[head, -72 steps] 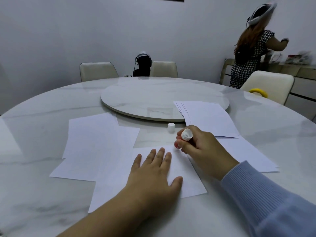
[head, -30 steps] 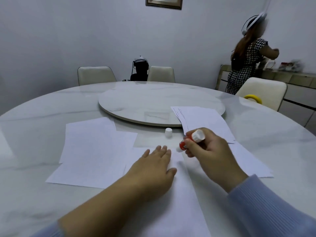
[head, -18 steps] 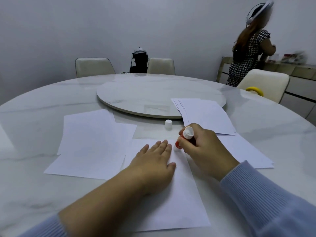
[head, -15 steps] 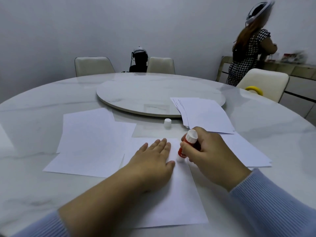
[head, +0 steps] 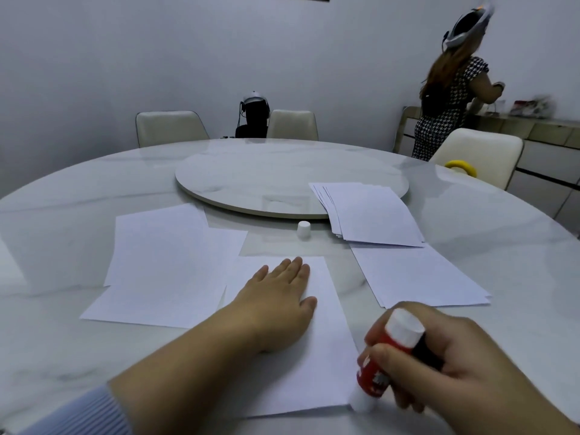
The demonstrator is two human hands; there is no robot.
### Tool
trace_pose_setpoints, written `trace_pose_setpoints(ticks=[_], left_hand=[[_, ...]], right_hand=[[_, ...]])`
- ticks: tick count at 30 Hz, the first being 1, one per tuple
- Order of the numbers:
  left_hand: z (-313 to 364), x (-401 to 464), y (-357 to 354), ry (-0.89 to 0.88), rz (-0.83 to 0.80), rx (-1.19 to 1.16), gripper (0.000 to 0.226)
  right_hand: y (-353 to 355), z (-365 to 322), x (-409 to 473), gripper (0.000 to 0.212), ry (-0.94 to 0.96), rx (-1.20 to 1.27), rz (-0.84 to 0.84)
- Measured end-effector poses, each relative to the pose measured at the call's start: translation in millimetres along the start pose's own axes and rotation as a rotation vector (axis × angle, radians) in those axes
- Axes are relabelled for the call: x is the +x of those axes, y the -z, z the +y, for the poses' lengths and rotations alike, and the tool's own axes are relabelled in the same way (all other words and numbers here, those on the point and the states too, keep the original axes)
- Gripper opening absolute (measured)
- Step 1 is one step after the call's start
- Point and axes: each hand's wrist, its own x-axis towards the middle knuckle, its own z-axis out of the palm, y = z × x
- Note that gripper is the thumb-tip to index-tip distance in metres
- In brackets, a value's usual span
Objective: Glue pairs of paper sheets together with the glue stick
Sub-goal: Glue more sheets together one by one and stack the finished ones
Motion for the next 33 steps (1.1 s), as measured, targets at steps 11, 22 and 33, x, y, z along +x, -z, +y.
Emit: trace_pose_setpoints(ticks=[11, 22, 33], left_hand=[[-3.7, -19.5, 44.3, -0.220, -0.287, -0.058, 0.067], [22.5, -20.7, 2.5, 0.033, -0.061, 0.034, 0.067], [22.8, -20.6, 3.6, 0.029, -0.057, 0.049, 0.068]], right_hand=[[50.9, 14.7, 20.1, 0.030, 0.128, 0.475, 0.481], [0.1, 33.3, 107.1, 0.004, 0.099, -0.190, 0.296], [-1.4, 52.8, 122.9, 0.000, 0.081, -0.279, 0.140]])
